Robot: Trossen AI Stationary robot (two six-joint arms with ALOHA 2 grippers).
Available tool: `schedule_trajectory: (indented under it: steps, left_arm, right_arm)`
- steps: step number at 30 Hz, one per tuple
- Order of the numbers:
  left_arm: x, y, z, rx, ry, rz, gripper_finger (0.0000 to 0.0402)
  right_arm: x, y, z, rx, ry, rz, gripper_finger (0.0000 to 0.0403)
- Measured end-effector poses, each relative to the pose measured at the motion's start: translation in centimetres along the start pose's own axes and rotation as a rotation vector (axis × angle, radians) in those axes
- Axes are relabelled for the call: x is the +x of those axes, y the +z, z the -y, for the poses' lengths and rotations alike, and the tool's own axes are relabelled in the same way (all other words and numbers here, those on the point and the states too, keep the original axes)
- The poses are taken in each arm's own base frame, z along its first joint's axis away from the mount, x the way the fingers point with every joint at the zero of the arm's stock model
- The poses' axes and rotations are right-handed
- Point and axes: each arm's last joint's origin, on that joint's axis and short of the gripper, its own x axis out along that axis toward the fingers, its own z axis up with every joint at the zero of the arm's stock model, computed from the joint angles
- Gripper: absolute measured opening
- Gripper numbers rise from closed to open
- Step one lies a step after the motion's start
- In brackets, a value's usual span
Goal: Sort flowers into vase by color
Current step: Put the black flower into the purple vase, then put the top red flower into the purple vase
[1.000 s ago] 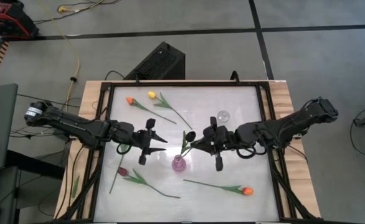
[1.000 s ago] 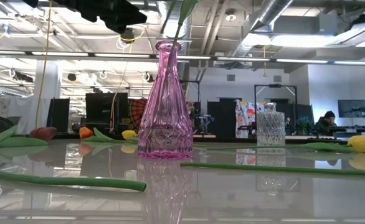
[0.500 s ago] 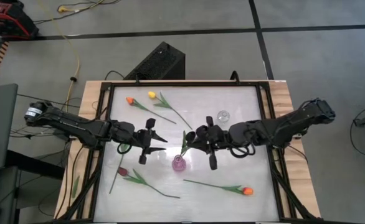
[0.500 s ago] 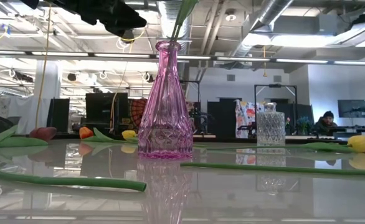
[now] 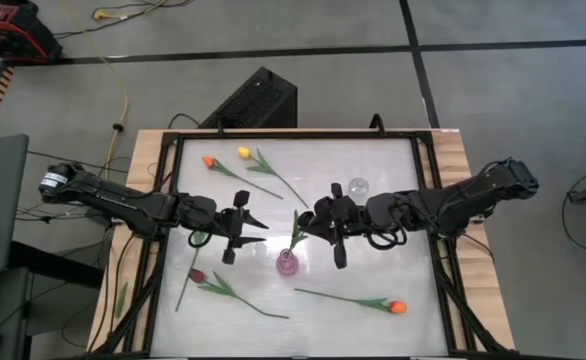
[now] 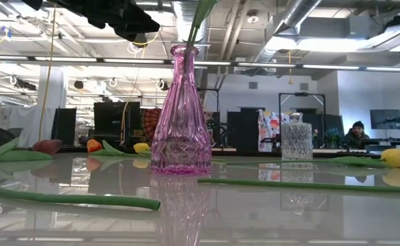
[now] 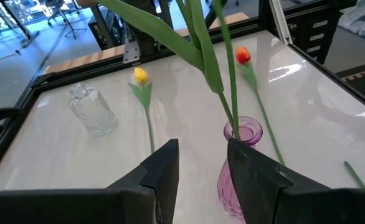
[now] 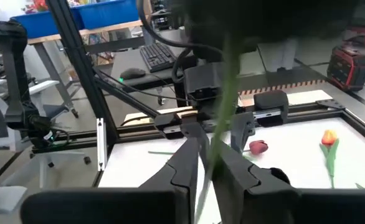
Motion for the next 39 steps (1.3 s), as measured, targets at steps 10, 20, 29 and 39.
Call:
schedule_trajectory:
  steps: [10, 20, 29, 39]
  left_arm:
    - [0.0, 0.0, 0.0, 0.006, 0.000, 0.000, 0.0127]
    - [0.0, -0.1, -0.4, 0.024, 0.053, -0.011, 0.0127]
    - [-0.1, -0.5, -0.5, 0.011, 0.053, -0.056, 0.0127]
    - [-3.3, -1.8, -0.6, -0.190, 0.076, -0.251, 0.0127]
  right_arm:
    - [0.3, 0.1, 0.9, 0.039, 0.042, -0.019, 0.0136]
    - [-1.2, 3.1, 0.5, 0.071, 0.179, -0.187, 0.0237]
    - [-2.3, 4.9, 0.3, 0.014, 0.195, -0.216, 0.0255]
    - [-3.3, 1.4, -0.8, -0.051, 0.166, -0.485, 0.0256]
